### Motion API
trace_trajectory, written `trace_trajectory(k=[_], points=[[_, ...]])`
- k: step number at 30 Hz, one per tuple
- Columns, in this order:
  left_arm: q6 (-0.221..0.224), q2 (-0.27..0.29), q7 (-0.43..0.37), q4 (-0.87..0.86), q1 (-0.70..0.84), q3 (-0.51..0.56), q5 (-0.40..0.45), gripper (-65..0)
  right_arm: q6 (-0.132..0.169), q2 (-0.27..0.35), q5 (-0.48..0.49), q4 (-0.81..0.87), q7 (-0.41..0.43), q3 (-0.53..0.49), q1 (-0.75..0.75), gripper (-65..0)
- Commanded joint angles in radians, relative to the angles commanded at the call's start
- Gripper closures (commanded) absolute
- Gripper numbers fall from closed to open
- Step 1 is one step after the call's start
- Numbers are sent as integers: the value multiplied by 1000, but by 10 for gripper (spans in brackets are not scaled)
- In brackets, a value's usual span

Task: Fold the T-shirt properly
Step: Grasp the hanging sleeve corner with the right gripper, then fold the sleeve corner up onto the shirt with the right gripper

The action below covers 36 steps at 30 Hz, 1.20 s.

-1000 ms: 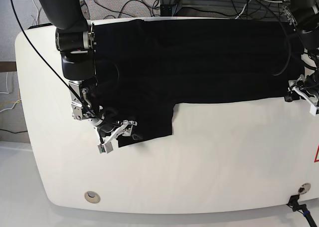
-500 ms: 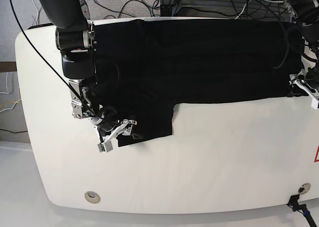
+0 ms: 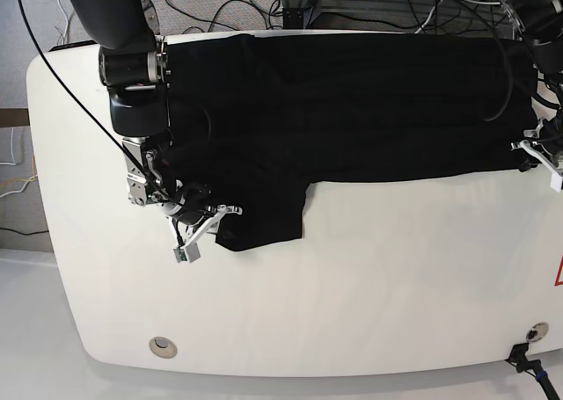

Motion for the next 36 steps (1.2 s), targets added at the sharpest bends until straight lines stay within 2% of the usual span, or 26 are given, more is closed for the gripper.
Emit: trace_trajectory(k=[1,6,9,14,18,24,28,33,36], points=[[0,14,0,35,0,-9,0,-86,-3,0,0,31,-5,0,-3,0],[-15,57,6,150,6,-133,2,-86,-6,2,6,226,-137,5,-41,0],[-15,68,6,189,6,-143,2,-86,-6,2,6,377,-242,71,-75,0],[-15,64,60,232,6,-155,0,-86,-6,0,6,605,-390,152,-143,0],[-15,68,153,285,15,-224,0,-86,-6,0,6,755,-512,213,-209,0],[-15,68,282,399,58,-252,0,-86,-2,-2,8,925,-658,256,-305,0],[-15,71,341,494,110,-252,0,-86,0,-2,8,993,-729,256,-364,0],[-15,71,456,577,157,-255,0,-86,2,-2,8,1077,-802,256,-431,0],[-15,71,462,637,213,-252,0,-86,2,0,9,1099,-813,256,-473,0]])
